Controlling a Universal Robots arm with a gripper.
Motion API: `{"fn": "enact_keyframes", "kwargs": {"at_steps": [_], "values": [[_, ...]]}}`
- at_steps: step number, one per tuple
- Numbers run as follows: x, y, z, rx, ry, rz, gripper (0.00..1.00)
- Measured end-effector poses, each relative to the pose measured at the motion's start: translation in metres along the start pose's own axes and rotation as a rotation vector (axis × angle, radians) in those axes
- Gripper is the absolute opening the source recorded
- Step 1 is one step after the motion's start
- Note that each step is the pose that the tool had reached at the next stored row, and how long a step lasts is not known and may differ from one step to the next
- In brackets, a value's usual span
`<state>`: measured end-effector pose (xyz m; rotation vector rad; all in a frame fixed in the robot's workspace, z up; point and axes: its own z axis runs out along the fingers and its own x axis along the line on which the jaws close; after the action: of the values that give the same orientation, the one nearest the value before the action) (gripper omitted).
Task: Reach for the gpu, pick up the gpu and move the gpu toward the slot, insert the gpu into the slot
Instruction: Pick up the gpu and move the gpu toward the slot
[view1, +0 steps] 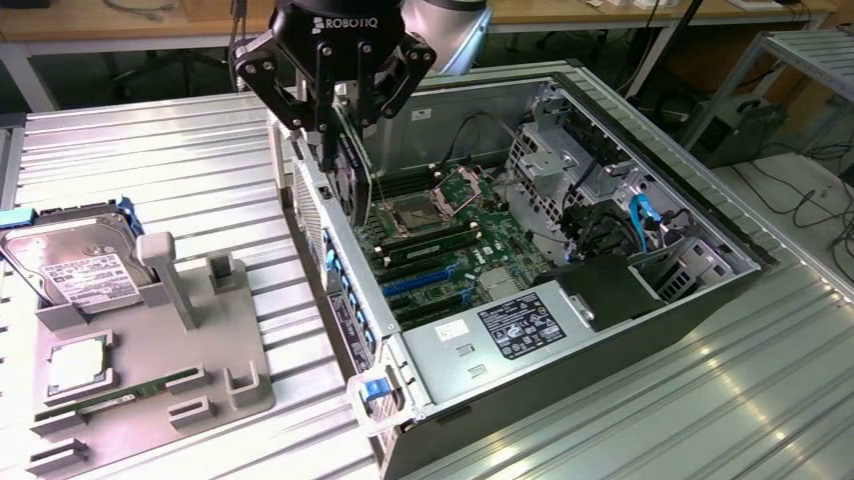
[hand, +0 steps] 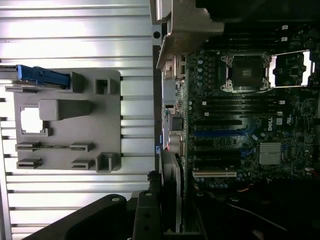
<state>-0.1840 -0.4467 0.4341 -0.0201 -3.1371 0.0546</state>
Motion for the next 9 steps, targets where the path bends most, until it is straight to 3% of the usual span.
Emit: {"fn": "enact_keyframes", "kwargs": {"at_steps": [9], "values": [[-0.018,0.0002,0.0001,0.0,0.0,0.0,0.27]]}}
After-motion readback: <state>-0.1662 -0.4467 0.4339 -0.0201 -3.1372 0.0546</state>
